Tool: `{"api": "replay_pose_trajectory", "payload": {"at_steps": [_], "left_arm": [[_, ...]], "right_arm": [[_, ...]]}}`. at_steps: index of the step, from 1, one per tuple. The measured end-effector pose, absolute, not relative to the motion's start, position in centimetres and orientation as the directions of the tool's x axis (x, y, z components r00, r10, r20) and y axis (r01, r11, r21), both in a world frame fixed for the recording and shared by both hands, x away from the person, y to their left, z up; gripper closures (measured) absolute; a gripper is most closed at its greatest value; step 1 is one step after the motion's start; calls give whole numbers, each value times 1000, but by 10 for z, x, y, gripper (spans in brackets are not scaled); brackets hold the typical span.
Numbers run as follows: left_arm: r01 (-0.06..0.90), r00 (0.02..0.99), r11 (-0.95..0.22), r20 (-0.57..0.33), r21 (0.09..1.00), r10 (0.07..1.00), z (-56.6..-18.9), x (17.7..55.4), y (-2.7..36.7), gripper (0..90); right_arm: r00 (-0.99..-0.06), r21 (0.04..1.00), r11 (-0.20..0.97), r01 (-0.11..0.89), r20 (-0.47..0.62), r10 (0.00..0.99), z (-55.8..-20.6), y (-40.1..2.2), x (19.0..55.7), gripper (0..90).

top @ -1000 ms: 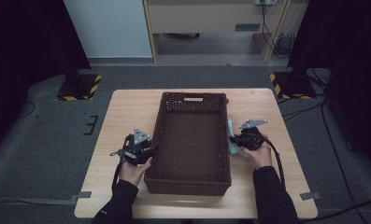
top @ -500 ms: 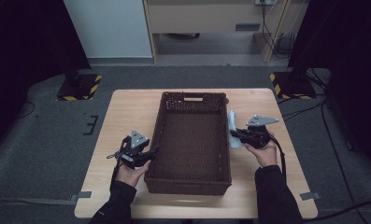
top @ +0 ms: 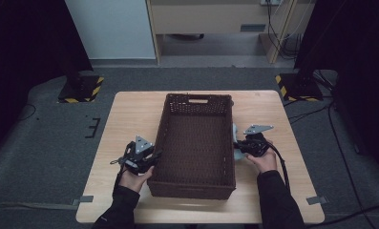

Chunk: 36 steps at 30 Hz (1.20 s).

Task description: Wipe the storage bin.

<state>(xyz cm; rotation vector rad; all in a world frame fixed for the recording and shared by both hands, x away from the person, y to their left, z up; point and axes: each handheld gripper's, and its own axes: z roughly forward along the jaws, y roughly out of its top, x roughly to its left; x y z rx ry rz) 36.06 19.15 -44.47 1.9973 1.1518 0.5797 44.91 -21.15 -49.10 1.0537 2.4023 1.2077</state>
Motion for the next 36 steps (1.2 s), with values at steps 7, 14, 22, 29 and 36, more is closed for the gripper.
{"api": "replay_pose_trajectory", "payload": {"at_steps": [7,14,22,29,36], "left_arm": [[537,479,-303,12,787,878,-445,369,193,675],[534,475,-304,17,789,880,-446,373,194,666],[512,470,-313,44,800,881,-446,368,195,529],[498,501,-316,30,808,865,-436,356,201,495],[509,524,-348,38,787,851,-443,354,195,602]], "right_arm": [[-712,868,295,400,92,696,-455,-227,439,845],[-715,815,371,445,74,695,-471,-221,443,845],[-713,724,446,526,89,696,-505,-204,449,845],[-725,838,344,424,86,683,-467,-214,434,846],[-743,835,372,405,62,667,-463,-214,417,846]]}}
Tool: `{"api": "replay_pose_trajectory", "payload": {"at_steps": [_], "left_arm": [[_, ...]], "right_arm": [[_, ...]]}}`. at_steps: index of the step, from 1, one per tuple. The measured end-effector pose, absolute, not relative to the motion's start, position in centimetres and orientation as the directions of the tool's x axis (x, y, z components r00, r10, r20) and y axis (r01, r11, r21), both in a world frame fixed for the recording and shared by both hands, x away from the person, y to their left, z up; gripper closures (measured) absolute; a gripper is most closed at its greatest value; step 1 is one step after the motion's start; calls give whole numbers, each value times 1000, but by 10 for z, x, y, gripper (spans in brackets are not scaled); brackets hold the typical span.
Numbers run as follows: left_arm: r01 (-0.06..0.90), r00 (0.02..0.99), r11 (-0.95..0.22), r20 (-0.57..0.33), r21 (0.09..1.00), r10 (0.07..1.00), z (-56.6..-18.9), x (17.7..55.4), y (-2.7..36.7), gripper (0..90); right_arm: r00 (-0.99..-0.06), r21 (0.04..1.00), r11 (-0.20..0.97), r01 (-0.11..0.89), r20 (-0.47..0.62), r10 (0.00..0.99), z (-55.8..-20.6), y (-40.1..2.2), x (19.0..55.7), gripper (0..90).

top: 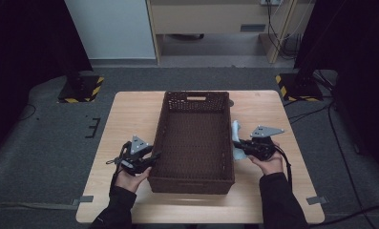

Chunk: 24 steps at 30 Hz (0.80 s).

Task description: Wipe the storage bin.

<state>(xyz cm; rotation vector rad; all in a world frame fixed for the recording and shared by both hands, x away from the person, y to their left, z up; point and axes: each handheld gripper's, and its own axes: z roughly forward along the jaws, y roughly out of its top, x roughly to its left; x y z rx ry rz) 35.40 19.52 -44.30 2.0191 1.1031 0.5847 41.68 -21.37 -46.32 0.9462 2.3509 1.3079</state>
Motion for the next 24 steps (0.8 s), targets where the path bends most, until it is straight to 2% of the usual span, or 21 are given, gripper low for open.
{"api": "replay_pose_trajectory", "payload": {"at_steps": [2,5,11,20,24], "left_arm": [[512,517,-364,60,778,854,-446,354,193,635],[517,510,-337,33,787,859,-446,355,194,651],[518,488,-330,44,789,872,-446,354,192,675],[528,465,-310,36,790,885,-446,358,194,691],[528,458,-306,38,792,888,-446,362,195,691]], "right_arm": [[-743,819,390,421,64,667,-470,-211,416,846],[-734,786,414,459,74,675,-483,-209,415,846],[-736,729,462,505,83,672,-502,-202,411,846],[-740,843,358,402,69,669,-463,-211,403,846],[-745,863,338,376,65,664,-454,-213,400,846]]}}
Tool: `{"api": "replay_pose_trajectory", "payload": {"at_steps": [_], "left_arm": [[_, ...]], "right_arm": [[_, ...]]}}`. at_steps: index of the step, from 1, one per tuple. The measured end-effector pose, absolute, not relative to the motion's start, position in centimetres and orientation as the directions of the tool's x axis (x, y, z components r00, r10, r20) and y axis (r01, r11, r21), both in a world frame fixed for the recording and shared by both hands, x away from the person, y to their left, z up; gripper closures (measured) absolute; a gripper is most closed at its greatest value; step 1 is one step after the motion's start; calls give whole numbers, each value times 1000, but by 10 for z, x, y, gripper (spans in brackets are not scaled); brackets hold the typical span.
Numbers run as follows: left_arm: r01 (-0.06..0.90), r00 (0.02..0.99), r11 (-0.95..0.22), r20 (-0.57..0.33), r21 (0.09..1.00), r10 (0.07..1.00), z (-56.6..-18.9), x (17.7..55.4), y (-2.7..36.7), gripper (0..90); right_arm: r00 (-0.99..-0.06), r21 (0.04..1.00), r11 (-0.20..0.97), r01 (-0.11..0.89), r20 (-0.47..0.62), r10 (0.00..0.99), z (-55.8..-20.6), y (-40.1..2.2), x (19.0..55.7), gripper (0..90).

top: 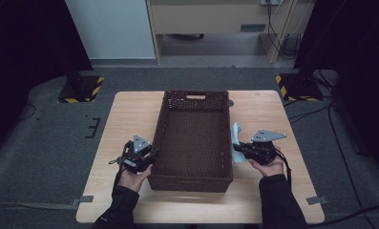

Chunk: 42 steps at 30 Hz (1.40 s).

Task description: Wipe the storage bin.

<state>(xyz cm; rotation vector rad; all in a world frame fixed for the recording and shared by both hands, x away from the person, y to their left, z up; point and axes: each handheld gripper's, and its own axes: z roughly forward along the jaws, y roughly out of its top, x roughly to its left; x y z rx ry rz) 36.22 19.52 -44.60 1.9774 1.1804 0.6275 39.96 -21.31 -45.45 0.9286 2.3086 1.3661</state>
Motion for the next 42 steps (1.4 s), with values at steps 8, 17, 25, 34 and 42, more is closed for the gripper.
{"api": "replay_pose_trajectory", "payload": {"at_steps": [8,17,25,34,42], "left_arm": [[525,455,-309,45,793,889,-446,366,197,680],[519,454,-301,40,800,890,-447,362,199,565],[515,482,-317,36,797,875,-446,355,197,538],[512,500,-328,35,794,865,-446,345,198,559],[513,481,-318,40,797,876,-448,345,194,658]], "right_arm": [[-753,788,431,441,63,655,-481,-203,406,845],[-741,765,432,477,86,666,-489,-207,404,846],[-759,866,334,373,78,646,-455,-218,382,847],[-772,778,440,448,88,630,-482,-209,375,846],[-770,757,453,470,101,630,-489,-208,376,846]]}}
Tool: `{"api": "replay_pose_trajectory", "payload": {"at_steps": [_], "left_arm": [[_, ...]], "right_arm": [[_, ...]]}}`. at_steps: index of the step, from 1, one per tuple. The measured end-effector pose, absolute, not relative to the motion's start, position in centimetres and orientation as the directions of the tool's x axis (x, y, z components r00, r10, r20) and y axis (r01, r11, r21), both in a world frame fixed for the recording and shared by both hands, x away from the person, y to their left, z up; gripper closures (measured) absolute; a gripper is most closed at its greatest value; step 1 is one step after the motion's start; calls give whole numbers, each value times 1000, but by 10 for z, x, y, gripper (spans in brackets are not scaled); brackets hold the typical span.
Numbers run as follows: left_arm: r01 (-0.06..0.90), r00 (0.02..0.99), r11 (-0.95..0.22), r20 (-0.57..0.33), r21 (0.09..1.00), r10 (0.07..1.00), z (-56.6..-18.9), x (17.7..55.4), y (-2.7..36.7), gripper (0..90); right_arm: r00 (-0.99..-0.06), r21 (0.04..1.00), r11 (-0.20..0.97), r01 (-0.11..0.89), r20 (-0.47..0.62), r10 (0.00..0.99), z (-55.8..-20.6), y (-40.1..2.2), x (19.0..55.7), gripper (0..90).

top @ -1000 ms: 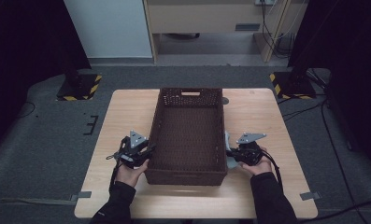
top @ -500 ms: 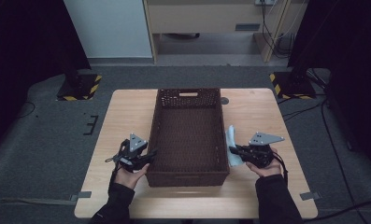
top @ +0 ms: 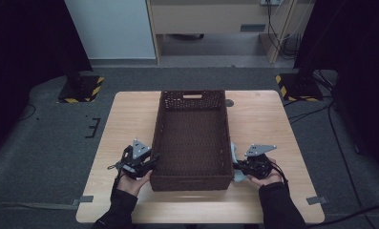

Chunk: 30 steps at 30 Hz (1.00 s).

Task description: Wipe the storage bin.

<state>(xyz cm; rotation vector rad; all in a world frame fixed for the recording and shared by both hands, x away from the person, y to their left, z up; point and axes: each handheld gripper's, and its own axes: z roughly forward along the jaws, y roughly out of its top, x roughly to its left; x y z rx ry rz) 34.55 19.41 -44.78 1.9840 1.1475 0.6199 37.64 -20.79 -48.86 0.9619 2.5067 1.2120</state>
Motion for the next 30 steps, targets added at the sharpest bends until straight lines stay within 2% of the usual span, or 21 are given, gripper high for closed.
{"api": "replay_pose_trajectory", "payload": {"at_steps": [6,10,22,30], "left_arm": [[522,453,-300,39,798,891,-447,347,194,688],[527,447,-286,25,800,894,-447,353,198,695],[530,435,-293,41,796,899,-448,369,203,668],[528,441,-294,38,797,897,-449,369,204,653]], "right_arm": [[-779,844,368,389,88,621,-460,-215,368,845],[-793,857,367,362,76,605,-454,-213,365,845],[-790,737,490,466,96,606,-494,-198,379,845],[-814,852,386,353,76,576,-457,-207,363,845]]}}
